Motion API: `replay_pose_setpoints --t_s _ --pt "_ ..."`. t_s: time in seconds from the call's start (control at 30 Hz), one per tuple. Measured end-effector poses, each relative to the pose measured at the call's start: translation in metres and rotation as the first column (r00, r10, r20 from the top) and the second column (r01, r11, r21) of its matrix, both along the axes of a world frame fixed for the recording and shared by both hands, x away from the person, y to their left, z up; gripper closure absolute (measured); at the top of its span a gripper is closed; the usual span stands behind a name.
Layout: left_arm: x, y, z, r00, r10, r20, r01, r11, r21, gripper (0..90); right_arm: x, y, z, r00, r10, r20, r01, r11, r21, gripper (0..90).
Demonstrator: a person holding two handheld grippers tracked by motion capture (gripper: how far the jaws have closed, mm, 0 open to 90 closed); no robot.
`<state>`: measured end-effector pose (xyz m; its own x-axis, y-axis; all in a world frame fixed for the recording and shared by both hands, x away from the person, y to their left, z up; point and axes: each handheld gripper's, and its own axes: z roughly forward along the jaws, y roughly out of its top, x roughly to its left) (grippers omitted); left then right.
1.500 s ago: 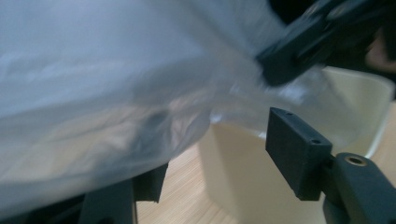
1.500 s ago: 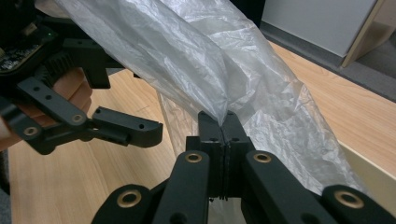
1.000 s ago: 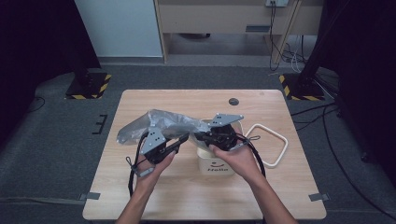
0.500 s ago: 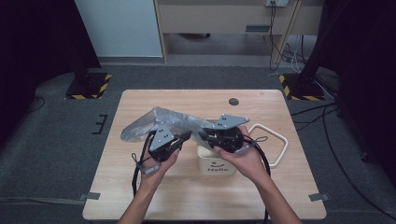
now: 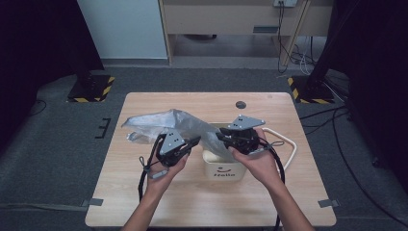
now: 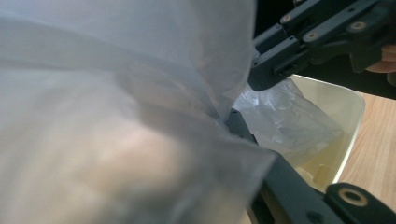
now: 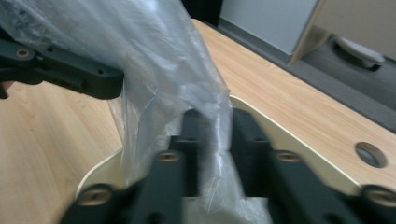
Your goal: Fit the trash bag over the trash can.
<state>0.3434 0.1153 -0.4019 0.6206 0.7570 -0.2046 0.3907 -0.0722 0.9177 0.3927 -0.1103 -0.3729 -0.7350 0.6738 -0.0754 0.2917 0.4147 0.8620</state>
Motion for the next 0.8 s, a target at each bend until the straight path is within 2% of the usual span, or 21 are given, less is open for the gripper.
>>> replay_pose_setpoints --t_s 0.03,0.07,0.13,0.17,0.23,0.3,0.47,0.53,0.67,0.73,0.77,0.8 --pt "0.000 -0.001 0.000 1.0000 0.002 -0.009 -0.002 1.0000 -0.005 89.6 -0.001 0.000 0.000 0.9999 -0.010 0.000 0.010 1.000 0.001 60.7" --pt "0.018 0.014 0.004 0.9747 -0.148 0.168 0.112 0.9720 0.206 89.6 -0.001 0.000 0.000 0.9999 -0.010 0.003 0.010 1.000 0.002 58.2" --pt "0.019 0.014 0.005 0.9769 -0.136 0.165 0.100 0.9723 0.211 89.6 -0.005 0.000 0.001 1.0000 0.000 0.007 0.000 1.000 0.004 56.4" --pt "0.021 0.014 0.005 0.9758 -0.140 0.168 0.103 0.9717 0.212 89.6 -0.006 0.001 0.002 0.9998 0.007 0.018 -0.007 1.000 -0.003 56.4" --pt "0.023 0.014 0.004 0.9782 -0.134 0.158 0.099 0.9716 0.215 89.6 -0.012 0.003 0.003 0.9991 0.020 0.037 -0.020 1.000 -0.005 57.4" --pt "0.025 0.014 0.004 0.9804 -0.126 0.151 0.091 0.9714 0.219 89.6 -0.017 0.004 0.005 0.9971 0.039 0.065 -0.038 0.999 -0.008 65.6" --pt "0.025 0.014 0.004 0.9813 -0.124 0.147 0.090 0.9720 0.217 89.7 -0.021 0.006 0.005 0.9959 0.065 0.064 -0.063 0.998 -0.028 81.6" --pt "0.024 0.013 0.005 0.9799 -0.129 0.153 0.094 0.9720 0.215 89.7 -0.021 0.006 0.004 0.9947 0.083 0.061 -0.081 0.996 -0.037 82.9" --pt "0.023 0.012 0.007 0.9777 -0.138 0.158 0.101 0.9703 0.220 89.7 -0.017 0.008 0.004 0.9956 0.076 0.054 -0.075 0.997 -0.031 77.6" --pt "0.022 0.012 0.009 0.9763 -0.141 0.164 0.103 0.9699 0.221 89.7 -0.016 0.009 0.004 0.9952 0.082 0.053 -0.080 0.996 -0.036 85.1" --pt "0.024 0.012 0.010 0.9720 -0.150 0.181 0.107 0.9679 0.227 89.7 -0.016 0.009 0.005 0.9949 0.081 0.060 -0.079 0.996 -0.034 88.2" --pt "0.024 0.012 0.011 0.9723 -0.148 0.181 0.104 0.9670 0.232 89.7 -0.015 0.007 0.005 0.9956 0.071 0.061 -0.069 0.997 -0.026 90.0"
